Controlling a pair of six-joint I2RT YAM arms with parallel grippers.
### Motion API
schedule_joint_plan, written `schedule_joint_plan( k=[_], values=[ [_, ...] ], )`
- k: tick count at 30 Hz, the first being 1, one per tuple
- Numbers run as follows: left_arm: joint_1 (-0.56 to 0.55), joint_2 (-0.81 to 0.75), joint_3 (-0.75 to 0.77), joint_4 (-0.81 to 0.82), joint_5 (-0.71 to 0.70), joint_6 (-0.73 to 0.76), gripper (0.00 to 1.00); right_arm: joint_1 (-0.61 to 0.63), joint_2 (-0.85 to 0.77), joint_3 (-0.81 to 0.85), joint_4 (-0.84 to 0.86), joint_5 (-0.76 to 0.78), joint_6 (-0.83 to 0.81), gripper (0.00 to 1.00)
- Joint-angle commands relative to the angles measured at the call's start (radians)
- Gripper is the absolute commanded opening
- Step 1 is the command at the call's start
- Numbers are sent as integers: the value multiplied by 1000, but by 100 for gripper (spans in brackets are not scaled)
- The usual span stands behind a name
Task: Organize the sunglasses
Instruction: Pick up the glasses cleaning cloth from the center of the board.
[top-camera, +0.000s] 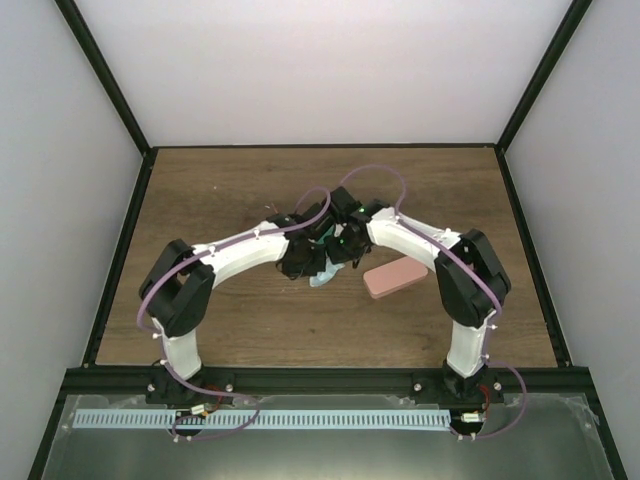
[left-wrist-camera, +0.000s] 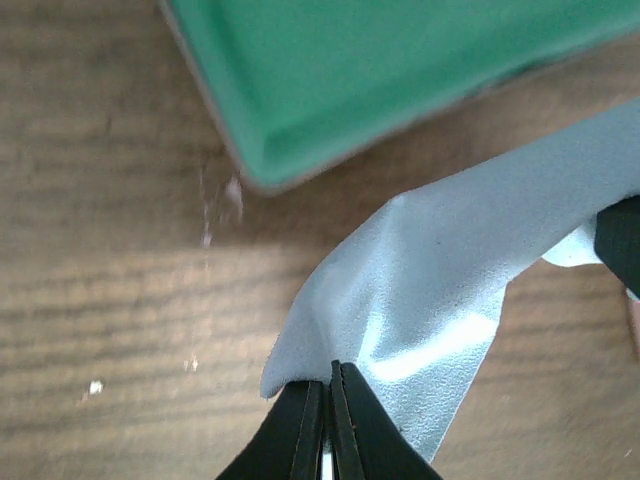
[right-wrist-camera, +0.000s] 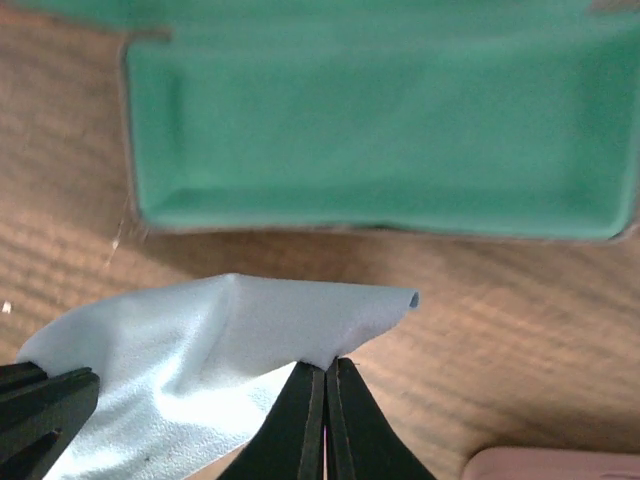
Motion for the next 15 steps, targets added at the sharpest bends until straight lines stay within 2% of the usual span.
schedule_joint_plan(
  k=[1,15],
  values=[
    [11,79,132,40,-21,39,4,27,39,106,-22,32,-39,1],
    [78,219,329,11,-49,80,4,-66,165,270,-36,41,-100,1]
  ],
)
